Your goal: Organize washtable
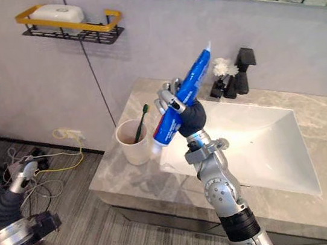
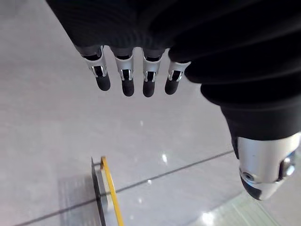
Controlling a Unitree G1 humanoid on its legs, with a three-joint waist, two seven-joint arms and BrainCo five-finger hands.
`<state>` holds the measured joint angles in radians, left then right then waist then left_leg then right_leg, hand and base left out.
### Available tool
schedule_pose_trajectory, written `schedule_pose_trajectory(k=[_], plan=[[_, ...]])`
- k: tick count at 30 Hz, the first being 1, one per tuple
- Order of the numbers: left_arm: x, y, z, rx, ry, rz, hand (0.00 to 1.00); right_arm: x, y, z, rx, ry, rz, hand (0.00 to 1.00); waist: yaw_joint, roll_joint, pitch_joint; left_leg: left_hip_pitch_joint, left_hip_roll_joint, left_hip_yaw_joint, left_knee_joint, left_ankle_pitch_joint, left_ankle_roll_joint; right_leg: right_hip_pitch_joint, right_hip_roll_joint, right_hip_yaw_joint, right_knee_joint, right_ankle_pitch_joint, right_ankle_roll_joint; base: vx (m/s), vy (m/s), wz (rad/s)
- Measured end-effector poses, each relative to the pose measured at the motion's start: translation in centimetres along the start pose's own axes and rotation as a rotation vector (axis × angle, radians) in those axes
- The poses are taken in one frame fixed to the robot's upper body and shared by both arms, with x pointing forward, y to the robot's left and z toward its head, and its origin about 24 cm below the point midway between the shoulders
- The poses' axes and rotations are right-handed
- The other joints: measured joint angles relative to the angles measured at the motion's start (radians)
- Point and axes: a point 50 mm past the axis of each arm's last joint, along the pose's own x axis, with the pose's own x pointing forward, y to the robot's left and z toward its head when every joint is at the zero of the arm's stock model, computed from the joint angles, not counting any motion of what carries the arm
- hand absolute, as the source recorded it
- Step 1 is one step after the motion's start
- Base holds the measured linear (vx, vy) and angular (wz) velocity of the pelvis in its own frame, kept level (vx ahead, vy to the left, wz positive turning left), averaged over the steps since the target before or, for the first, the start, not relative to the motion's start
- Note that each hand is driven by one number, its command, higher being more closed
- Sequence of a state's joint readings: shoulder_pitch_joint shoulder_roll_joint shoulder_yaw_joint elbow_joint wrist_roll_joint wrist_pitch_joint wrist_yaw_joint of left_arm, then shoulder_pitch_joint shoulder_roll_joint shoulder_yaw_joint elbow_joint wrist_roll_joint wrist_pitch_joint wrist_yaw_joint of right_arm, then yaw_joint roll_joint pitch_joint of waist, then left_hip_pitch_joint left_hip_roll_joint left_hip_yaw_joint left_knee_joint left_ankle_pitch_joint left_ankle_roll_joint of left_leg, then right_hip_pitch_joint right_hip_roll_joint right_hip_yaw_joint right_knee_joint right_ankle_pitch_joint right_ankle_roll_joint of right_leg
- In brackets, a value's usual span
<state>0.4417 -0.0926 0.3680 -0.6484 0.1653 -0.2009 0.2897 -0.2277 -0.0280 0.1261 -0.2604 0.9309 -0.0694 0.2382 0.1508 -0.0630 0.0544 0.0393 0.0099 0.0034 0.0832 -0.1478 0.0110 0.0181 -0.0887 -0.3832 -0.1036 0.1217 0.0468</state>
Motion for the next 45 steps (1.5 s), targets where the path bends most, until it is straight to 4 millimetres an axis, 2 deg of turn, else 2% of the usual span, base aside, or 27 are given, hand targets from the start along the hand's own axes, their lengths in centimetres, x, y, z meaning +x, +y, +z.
schedule_pose_trajectory(k=[4,5,7,10,12,17,23,29,38,45], plan=[[-1.1,0.9,-4.0,0.046,0.196,0.017,0.0,-0.1,-0.9,1.3,-0.04,-0.049,-0.05,1.0,0.004,-0.001,0.0,-0.008,-0.007,-0.029,-0.001,0.006,0.002,0.006,-0.004,-0.027,-0.001,-0.001,0.002,0.01,0.024,0.23],[-1.7,1.2,-5.6,0.062,0.274,0.02,0.0,-0.1,-1.1,1.7,-0.066,-0.064,-0.059,1.0,0.008,-0.001,0.001,-0.011,-0.01,-0.031,-0.002,0.007,0.003,0.004,-0.011,-0.028,-0.002,-0.002,0.003,0.01,0.032,0.1],[-2.4,1.5,-7.1,0.077,0.352,0.009,0.0,-0.2,-1.3,2.0,-0.088,-0.074,-0.067,1.0,0.018,-0.002,0.001,-0.011,-0.012,-0.03,-0.002,0.007,0.004,0.004,-0.015,-0.029,-0.001,-0.004,0.005,0.01,0.046,0.02],[-4.6,1.4,-10.4,0.108,0.534,-0.047,0.0,0.1,-1.5,2.6,-0.143,-0.085,-0.079,1.0,0.028,-0.005,0.002,-0.014,-0.015,-0.033,-0.001,0.008,0.004,0.003,-0.018,-0.038,-0.001,-0.005,0.007,0.01,0.03,0.04],[-7.0,1.5,-13.1,0.132,0.7,-0.08,0.0,0.8,-1.2,3.2,-0.186,-0.112,-0.069,1.0,0.027,-0.009,0.003,-0.022,-0.015,-0.035,0.003,0.008,0.004,-0.002,-0.018,-0.043,-0.001,-0.005,0.007,0.01,0.022,0.04],[-11.5,1.7,-16.8,0.167,0.971,-0.137,0.0,1.6,-0.8,3.5,-0.254,-0.12,-0.053,1.0,0.028,-0.02,0.008,-0.026,-0.016,-0.042,0.004,0.008,0.003,-0.003,-0.019,-0.051,-0.001,-0.005,0.007,0.01,0.012,0.03],[-14.8,1.4,-18.7,0.18,1.141,-0.214,0.0,1.8,-0.5,3.1,-0.312,-0.098,-0.043,1.0,0.029,-0.029,0.013,-0.026,-0.018,-0.044,0.005,0.008,0.003,-0.002,-0.021,-0.053,-0.001,-0.005,0.007,0.01,0.016,0.0],[-16.7,0.5,-19.7,0.209,1.234,-0.299,0.0,2.0,0.3,1.9,-0.394,-0.033,0.007,1.0,0.028,-0.03,0.015,-0.026,-0.018,-0.044,0.006,0.008,0.003,-0.002,-0.02,-0.053,-0.001,-0.005,0.007,0.0,0.0,0.0],[-17.0,-0.2,-20.5,0.281,1.247,-0.435,0.0,2.9,2.1,0.1,-0.515,0.042,0.122,1.0,0.028,-0.04,0.038,-0.026,-0.018,-0.044,0.008,0.01,0.003,-0.002,-0.02,-0.053,0.0,-0.005,0.007,0.0,0.0,0.0],[-17.1,-0.2,-20.7,0.325,1.241,-0.501,0.0,2.7,1.8,-1.6,-0.585,0.116,0.126,1.0,0.028,-0.039,0.039,-0.026,-0.018,-0.044,0.007,0.01,0.002,-0.003,-0.02,-0.053,0.0,-0.005,0.007,0.0,0.0,0.0]])
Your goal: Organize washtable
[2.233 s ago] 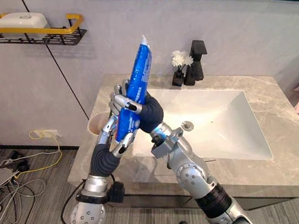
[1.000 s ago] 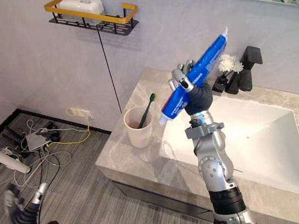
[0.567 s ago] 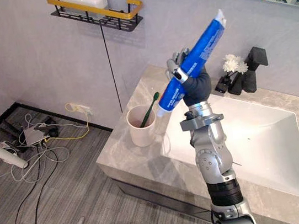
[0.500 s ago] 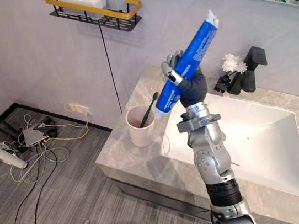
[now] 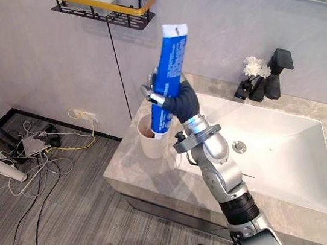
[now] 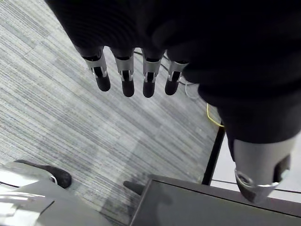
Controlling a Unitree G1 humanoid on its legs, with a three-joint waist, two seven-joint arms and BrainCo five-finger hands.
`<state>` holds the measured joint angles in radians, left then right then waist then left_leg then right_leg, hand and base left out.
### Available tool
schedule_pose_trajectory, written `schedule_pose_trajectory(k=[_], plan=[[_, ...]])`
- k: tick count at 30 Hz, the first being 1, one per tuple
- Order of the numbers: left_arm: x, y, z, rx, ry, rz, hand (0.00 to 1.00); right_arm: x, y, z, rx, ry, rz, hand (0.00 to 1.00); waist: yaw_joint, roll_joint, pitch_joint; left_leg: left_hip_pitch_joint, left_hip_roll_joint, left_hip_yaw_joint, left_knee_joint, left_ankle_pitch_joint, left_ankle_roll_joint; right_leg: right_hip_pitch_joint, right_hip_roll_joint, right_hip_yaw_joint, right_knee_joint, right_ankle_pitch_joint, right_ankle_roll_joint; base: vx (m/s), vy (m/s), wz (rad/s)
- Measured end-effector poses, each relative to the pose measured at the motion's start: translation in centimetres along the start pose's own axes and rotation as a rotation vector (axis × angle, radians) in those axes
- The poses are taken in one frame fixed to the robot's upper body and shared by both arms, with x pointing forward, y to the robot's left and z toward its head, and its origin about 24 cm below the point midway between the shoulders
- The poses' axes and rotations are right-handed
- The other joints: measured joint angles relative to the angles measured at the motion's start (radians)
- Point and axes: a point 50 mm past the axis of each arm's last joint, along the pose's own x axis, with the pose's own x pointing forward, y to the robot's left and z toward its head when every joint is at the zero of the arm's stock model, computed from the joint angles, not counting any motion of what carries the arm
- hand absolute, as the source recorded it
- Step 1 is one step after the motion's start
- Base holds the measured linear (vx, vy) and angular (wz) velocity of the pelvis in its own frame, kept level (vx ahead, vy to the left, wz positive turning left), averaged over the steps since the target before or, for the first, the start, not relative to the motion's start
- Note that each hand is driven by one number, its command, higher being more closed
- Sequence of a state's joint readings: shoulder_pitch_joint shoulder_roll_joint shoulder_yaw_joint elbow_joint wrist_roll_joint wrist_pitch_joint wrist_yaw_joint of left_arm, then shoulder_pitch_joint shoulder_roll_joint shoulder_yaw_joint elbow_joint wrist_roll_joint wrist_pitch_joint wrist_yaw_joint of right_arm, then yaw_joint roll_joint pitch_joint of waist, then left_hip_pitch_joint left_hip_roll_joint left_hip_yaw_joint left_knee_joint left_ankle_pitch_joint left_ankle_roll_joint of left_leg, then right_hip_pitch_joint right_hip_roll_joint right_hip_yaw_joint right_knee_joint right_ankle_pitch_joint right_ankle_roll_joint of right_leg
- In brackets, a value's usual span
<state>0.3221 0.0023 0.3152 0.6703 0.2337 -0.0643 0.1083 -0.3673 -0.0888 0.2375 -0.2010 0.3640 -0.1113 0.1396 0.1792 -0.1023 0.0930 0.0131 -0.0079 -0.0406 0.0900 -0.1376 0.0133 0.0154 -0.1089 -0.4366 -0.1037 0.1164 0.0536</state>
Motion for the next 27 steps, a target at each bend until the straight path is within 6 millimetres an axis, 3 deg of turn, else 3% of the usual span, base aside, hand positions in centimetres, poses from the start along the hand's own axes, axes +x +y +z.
schedule_pose_trajectory(k=[5,27], plan=[[0.1,-0.1,-0.2,0.081,0.001,-0.036,0.0,0.4,0.1,-1.1,-0.074,0.058,0.024,1.0,-0.001,0.001,0.001,0.0,0.001,0.0,0.001,0.001,-0.002,0.0,0.001,0.001,-0.001,0.0,0.0,0.0,0.0,0.0],[0.1,-0.3,-0.5,0.136,0.004,-0.065,0.0,1.4,0.0,-1.1,-0.134,0.043,0.019,1.0,0.002,0.012,0.032,-0.017,0.003,-0.014,0.016,0.005,-0.007,-0.002,0.002,-0.01,-0.002,0.0,0.0,0.0,0.0,0.01]])
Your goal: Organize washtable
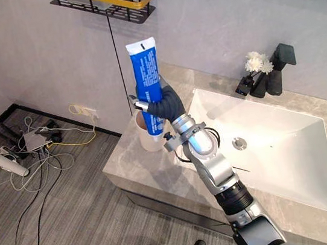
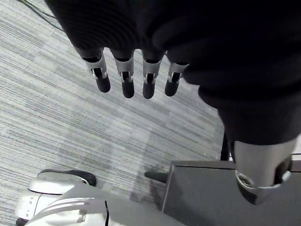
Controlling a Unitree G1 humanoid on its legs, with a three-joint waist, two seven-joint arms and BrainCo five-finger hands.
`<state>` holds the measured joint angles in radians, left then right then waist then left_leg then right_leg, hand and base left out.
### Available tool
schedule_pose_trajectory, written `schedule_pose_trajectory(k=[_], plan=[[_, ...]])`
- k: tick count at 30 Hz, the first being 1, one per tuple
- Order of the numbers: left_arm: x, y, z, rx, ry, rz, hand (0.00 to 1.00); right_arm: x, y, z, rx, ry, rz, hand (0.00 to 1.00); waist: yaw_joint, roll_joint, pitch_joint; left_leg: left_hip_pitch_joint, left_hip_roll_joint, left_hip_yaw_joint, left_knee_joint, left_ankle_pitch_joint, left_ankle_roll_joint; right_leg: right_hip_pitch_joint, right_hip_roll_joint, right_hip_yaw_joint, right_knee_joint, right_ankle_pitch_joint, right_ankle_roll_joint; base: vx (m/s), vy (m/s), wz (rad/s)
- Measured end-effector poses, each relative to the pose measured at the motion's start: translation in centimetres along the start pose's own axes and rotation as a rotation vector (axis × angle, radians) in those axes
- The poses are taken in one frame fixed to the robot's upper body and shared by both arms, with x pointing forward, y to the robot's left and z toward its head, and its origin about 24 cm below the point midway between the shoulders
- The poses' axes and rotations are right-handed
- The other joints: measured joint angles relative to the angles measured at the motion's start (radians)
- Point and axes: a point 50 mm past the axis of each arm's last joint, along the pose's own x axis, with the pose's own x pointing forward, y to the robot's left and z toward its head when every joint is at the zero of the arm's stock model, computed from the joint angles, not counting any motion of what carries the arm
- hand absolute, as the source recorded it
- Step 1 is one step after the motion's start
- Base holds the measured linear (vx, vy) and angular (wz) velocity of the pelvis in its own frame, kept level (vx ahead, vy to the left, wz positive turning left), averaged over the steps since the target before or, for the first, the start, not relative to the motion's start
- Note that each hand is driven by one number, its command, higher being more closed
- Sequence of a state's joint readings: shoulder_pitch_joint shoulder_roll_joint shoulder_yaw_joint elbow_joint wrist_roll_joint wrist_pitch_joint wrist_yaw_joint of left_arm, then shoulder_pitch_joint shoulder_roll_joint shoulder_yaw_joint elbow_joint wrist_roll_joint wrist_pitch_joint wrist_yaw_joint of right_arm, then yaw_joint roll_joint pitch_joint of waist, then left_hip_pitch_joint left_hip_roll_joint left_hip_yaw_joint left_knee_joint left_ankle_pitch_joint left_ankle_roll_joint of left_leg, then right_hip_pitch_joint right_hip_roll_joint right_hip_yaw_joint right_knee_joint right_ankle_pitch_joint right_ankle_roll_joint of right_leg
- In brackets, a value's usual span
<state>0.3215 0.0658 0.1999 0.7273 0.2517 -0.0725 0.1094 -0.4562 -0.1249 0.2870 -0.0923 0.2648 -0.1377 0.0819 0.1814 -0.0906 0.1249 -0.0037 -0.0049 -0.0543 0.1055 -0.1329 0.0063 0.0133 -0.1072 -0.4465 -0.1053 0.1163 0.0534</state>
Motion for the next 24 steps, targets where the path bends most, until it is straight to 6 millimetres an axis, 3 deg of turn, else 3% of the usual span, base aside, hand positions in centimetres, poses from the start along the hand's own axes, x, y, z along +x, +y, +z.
schedule_pose_trajectory(k=[24], plan=[[-0.02,-0.23,-0.06,0.005,0.008,-0.007,0.0,0.18,-0.49,0.36,0.074,-0.031,-0.085,1.0,0.0,0.011,0.007,0.001,0.0,-0.015,0.0,0.004,-0.004,0.008,0.0,-0.015,0.0,0.0,0.0,0.0,0.0,0.01]])
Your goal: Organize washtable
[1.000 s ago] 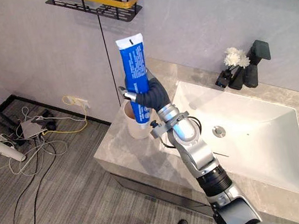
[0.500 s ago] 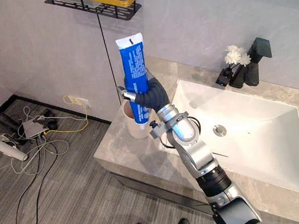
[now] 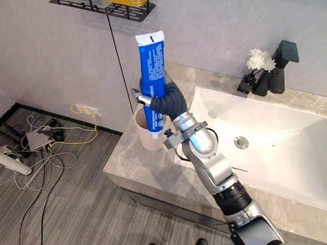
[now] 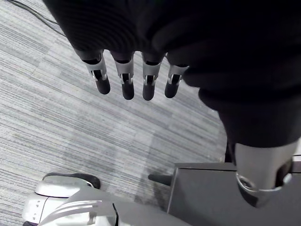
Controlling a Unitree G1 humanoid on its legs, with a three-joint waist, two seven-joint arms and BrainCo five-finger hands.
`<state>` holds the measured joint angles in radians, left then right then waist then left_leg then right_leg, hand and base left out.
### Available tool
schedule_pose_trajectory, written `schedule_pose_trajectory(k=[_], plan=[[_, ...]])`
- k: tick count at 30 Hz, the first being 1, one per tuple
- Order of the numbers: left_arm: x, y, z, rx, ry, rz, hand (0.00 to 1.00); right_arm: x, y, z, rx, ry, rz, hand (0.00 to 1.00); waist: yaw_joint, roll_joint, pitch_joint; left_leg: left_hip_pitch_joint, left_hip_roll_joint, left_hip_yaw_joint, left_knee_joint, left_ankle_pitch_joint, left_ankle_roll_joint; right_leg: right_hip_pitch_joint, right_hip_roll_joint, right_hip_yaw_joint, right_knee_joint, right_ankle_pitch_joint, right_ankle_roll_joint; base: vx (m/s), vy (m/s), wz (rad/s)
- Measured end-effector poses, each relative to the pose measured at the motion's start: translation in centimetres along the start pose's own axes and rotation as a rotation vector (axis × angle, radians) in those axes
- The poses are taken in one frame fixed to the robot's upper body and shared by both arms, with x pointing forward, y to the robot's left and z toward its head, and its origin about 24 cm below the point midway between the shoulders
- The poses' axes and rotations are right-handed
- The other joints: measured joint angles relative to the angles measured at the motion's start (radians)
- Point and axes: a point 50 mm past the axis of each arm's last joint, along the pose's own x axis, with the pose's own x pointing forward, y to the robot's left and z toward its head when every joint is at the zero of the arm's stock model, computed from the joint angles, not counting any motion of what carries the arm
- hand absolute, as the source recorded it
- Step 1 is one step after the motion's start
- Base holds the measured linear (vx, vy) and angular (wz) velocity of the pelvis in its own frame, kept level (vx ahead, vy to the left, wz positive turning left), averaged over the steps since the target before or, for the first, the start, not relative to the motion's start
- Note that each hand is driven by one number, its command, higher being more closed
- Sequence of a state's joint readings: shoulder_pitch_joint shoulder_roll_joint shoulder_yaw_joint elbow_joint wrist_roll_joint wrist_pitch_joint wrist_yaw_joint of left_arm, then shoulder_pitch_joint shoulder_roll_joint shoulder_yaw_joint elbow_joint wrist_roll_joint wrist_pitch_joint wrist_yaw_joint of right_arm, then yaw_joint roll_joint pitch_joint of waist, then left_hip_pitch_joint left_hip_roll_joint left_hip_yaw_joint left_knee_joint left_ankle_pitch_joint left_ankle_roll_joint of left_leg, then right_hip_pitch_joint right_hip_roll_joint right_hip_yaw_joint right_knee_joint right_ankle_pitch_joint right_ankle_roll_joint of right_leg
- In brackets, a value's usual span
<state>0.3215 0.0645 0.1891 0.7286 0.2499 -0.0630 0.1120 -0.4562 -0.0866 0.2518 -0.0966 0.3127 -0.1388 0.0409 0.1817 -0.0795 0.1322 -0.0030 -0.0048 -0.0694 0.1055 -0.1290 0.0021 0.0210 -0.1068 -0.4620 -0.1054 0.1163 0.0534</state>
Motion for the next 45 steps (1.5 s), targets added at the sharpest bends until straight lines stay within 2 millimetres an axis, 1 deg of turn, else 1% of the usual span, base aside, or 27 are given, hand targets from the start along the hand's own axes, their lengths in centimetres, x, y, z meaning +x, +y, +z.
schedule_pose_trajectory(k=[8,17,22,27,33,45], plan=[[0.0,0.0,-0.2,0.002,0.012,-0.002,0.0,0.1,-0.3,0.2,0.004,-0.011,-0.048,1.0,0.003,0.004,0.003,0.0,0.0,-0.01,0.0,0.003,-0.002,0.005,0.001,-0.01,0.0,-0.001,-0.002,0.0,0.01,0.04],[0.0,-0.3,-0.4,0.009,0.021,-0.012,0.0,0.6,-0.9,1.1,0.005,-0.057,-0.098,1.0,0.005,0.013,0.009,-0.002,0.001,-0.022,-0.002,0.008,-0.008,0.008,0.001,-0.024,0.0,-0.002,-0.004,0.0,0.012,0.04],[0.0,-0.3,-0.3,0.02,0.017,-0.018,0.0,0.8,-1.0,1.3,0.034,-0.067,-0.103,1.0,0.008,0.013,0.009,-0.003,0.001,-0.023,-0.002,0.009,-0.009,0.008,0.001,-0.026,0.0,-0.003,-0.004,0.0,0.003,0.01],[0.0,-0.3,-0.3,0.025,0.016,-0.021,0.0,1.6,-0.9,2.0,0.029,-0.099,-0.102,1.0,0.012,0.013,0.009,-0.003,0.002,-0.024,-0.002,0.01,-0.009,0.008,0.001,-0.027,0.0,-0.003,-0.004,0.0,0.0,0.0],[0.0,-0.3,-0.3,0.026,0.016,-0.022,0.0,1.9,-0.8,2.3,0.021,-0.111,-0.097,1.0,0.022,0.013,0.009,-0.004,0.002,-0.024,-0.003,0.01,-0.009,0.008,0.001,-0.028,0.0,-0.003,-0.004,0.0,0.0,0.0],[0.0,-0.3,-0.4,0.028,0.018,-0.022,0.0,2.0,-0.8,2.4,-0.179,-0.117,-0.118,1.0,0.027,0.012,0.009,-0.013,0.001,-0.029,-0.003,0.013,-0.009,0.001,0.001,-0.032,0.0,-0.003,-0.004,0.0,0.0,0.01]])
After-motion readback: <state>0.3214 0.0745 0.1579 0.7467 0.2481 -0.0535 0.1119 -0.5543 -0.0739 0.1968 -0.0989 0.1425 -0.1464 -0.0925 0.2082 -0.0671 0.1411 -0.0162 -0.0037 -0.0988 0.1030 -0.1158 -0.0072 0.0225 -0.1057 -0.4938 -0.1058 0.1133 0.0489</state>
